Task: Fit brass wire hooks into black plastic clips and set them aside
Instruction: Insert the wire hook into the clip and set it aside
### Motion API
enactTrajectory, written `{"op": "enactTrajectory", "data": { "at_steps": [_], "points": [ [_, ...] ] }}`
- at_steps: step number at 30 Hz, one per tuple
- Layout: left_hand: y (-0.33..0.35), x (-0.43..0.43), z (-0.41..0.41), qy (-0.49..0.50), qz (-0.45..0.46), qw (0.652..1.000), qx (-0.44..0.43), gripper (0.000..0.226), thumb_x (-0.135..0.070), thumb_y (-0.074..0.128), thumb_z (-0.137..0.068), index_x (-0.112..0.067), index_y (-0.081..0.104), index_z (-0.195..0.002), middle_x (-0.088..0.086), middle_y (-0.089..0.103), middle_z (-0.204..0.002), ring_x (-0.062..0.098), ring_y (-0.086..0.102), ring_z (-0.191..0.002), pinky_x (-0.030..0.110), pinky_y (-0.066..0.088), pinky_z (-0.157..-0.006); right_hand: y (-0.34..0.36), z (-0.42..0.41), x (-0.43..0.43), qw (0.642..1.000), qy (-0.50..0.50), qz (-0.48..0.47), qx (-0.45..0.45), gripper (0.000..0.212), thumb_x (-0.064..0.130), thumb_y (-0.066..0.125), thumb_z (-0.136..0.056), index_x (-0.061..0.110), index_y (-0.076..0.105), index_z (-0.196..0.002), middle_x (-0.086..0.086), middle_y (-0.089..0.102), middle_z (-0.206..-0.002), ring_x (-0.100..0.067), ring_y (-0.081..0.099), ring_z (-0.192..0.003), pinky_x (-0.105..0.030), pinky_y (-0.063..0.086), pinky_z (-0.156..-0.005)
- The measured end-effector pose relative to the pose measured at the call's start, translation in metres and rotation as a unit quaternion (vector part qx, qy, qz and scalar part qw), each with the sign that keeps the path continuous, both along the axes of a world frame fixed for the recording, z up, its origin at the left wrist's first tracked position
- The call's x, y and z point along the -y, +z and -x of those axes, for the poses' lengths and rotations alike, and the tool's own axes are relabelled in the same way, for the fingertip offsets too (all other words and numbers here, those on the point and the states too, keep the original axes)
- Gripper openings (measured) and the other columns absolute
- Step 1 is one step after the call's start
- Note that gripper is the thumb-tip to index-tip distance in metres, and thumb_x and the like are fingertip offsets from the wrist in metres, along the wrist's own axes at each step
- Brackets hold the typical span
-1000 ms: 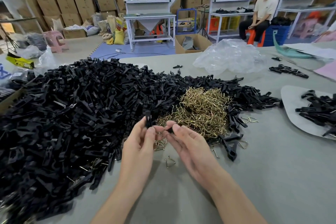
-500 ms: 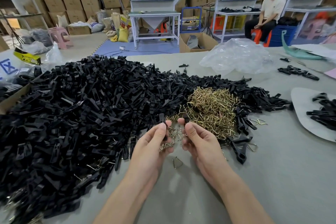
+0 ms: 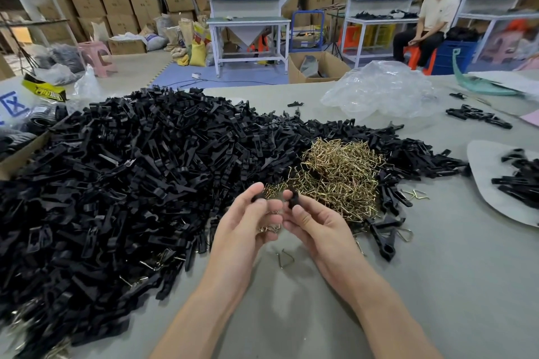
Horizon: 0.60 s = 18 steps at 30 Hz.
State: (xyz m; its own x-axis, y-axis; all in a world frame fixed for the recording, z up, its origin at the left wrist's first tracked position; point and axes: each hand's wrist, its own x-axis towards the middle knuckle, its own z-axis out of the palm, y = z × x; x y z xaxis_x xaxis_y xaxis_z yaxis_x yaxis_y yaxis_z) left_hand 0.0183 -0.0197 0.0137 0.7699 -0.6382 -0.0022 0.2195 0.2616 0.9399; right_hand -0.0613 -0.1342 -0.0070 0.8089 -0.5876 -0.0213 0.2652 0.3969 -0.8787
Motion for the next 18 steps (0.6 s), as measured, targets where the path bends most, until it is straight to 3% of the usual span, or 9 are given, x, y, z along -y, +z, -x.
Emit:
{"op": "enactTrajectory", "data": {
  "at_steps": [3, 6, 9, 11, 13, 15, 18],
  "points": [
    [-0.002, 0.001, 0.0, 0.016, -0.019, 0.998, 0.064, 0.024, -0.014, 0.059, -0.098, -0.027, 0.065, -0.117, 0.001, 0.076, -0.088, 0.013, 0.066, -0.075, 0.023, 0.056, -0.069, 0.002, 0.0, 0.004, 0.999, -0.019, -0.041, 0.005, 0.022, 0.015, 0.069, -0.08, 0.021, 0.082, -0.097, -0.01, 0.077, -0.101, -0.016, 0.075, -0.09, -0.02, 0.057, -0.076],
    [-0.006, -0.001, 0.0, 0.039, -0.06, 0.991, 0.114, 0.017, -0.031, 0.058, -0.098, -0.035, 0.073, -0.106, -0.002, 0.061, -0.071, 0.013, 0.053, -0.065, 0.027, 0.051, -0.065, 0.002, 0.001, 0.005, 0.999, -0.03, -0.032, -0.003, 0.026, 0.017, 0.073, -0.076, 0.021, 0.082, -0.1, -0.011, 0.077, -0.105, -0.018, 0.075, -0.094, -0.021, 0.058, -0.076],
    [-0.01, -0.002, -0.002, 0.061, -0.114, 0.978, 0.165, 0.019, -0.039, 0.058, -0.097, -0.037, 0.074, -0.107, -0.003, 0.071, -0.094, 0.009, 0.06, -0.074, 0.023, 0.051, -0.069, 0.0, 0.001, 0.003, 1.0, -0.022, 0.013, -0.011, 0.025, 0.017, 0.074, -0.078, 0.023, 0.081, -0.102, -0.009, 0.076, -0.109, -0.018, 0.073, -0.101, -0.021, 0.057, -0.079],
    [-0.011, -0.001, -0.002, 0.054, -0.108, 0.976, 0.179, 0.019, -0.029, 0.058, -0.099, -0.037, 0.074, -0.104, -0.007, 0.073, -0.086, 0.007, 0.06, -0.068, 0.016, 0.05, -0.063, -0.001, 0.001, 0.001, 1.0, -0.014, 0.025, -0.008, 0.033, 0.02, 0.077, -0.075, 0.018, 0.078, -0.108, -0.01, 0.076, -0.112, -0.021, 0.071, -0.108, -0.023, 0.057, -0.085],
    [-0.009, -0.001, -0.002, 0.046, -0.12, 0.968, 0.213, 0.033, -0.021, 0.058, -0.1, -0.05, 0.073, -0.098, -0.008, 0.071, -0.076, 0.004, 0.059, -0.065, 0.014, 0.049, -0.063, -0.002, 0.001, 0.001, 0.999, -0.013, 0.032, -0.008, 0.04, 0.02, 0.079, -0.072, 0.015, 0.075, -0.112, -0.01, 0.075, -0.113, -0.024, 0.07, -0.112, -0.026, 0.057, -0.088],
    [-0.009, 0.0, -0.002, 0.041, -0.13, 0.963, 0.233, 0.046, -0.017, 0.056, -0.101, -0.061, 0.068, -0.095, -0.012, 0.074, -0.087, -0.001, 0.065, -0.075, 0.01, 0.049, -0.068, -0.003, 0.002, 0.002, 0.999, -0.018, 0.046, -0.017, 0.032, 0.013, 0.08, -0.078, 0.016, 0.076, -0.11, -0.01, 0.075, -0.112, -0.025, 0.07, -0.112, -0.026, 0.057, -0.088],
    [-0.012, 0.001, -0.001, 0.052, -0.133, 0.963, 0.23, 0.039, -0.015, 0.06, -0.099, -0.052, 0.061, -0.11, -0.02, 0.072, -0.094, -0.002, 0.068, -0.087, 0.009, 0.049, -0.073, -0.004, 0.002, 0.002, 0.998, -0.024, 0.048, -0.028, 0.027, 0.005, 0.075, -0.086, 0.016, 0.076, -0.111, -0.013, 0.073, -0.114, -0.026, 0.071, -0.109, -0.027, 0.058, -0.087]
  ]
}}
